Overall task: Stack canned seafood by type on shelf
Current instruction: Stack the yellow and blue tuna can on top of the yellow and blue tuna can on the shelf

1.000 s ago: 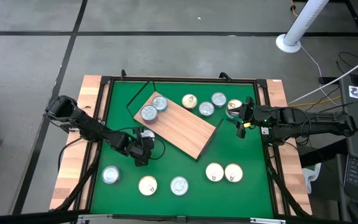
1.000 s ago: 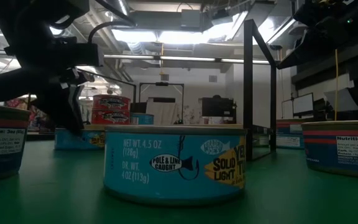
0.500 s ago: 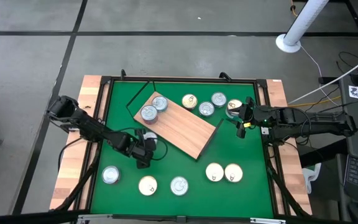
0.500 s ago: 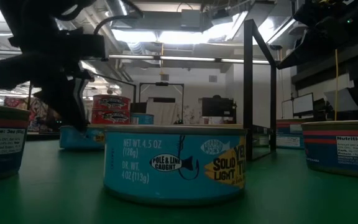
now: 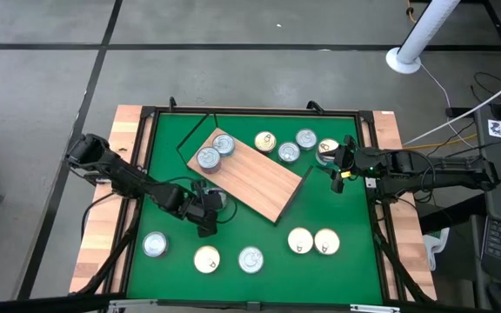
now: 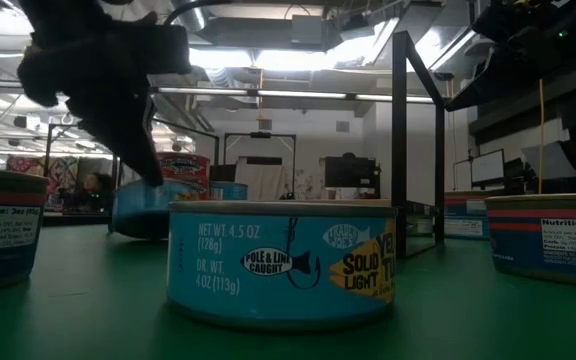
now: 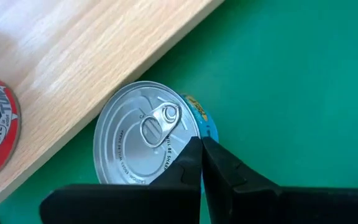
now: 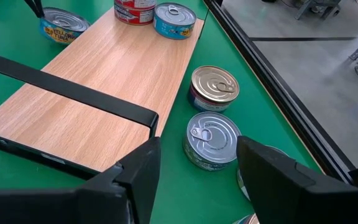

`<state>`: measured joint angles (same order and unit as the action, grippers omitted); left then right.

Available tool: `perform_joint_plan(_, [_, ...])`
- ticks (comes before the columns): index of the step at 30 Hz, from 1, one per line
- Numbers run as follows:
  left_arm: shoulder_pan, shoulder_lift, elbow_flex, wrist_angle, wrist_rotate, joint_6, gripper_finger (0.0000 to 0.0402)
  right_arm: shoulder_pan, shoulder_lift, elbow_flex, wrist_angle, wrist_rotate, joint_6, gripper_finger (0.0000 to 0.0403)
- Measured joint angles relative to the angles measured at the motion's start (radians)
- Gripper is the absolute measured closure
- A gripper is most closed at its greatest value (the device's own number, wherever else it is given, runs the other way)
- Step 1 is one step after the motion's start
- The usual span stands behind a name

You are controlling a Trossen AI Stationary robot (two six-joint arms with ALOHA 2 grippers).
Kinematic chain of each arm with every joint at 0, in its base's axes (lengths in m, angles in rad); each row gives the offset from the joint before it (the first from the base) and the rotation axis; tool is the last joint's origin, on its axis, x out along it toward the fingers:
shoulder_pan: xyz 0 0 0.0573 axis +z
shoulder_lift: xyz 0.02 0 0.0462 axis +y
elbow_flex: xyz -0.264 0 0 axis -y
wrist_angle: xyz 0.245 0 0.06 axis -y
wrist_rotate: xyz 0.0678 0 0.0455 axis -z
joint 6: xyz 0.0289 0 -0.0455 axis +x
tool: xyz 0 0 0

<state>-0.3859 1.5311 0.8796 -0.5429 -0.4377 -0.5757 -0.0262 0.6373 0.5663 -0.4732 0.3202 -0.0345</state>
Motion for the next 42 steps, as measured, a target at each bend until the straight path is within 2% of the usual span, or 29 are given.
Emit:
perform_joint_plan(35, [0.002,-0.002,0.187,0.001,0.011,0.053,0.0401,0.0,0.0,0.0,0.0,0.0,0.0,0.0191])
perform_joint_plan(42, [0.003,-0.002,0.207,0.002,-0.029,0.097,0.0401,0.0,0.0,0.0,0.0,0.0,0.0,0.0191])
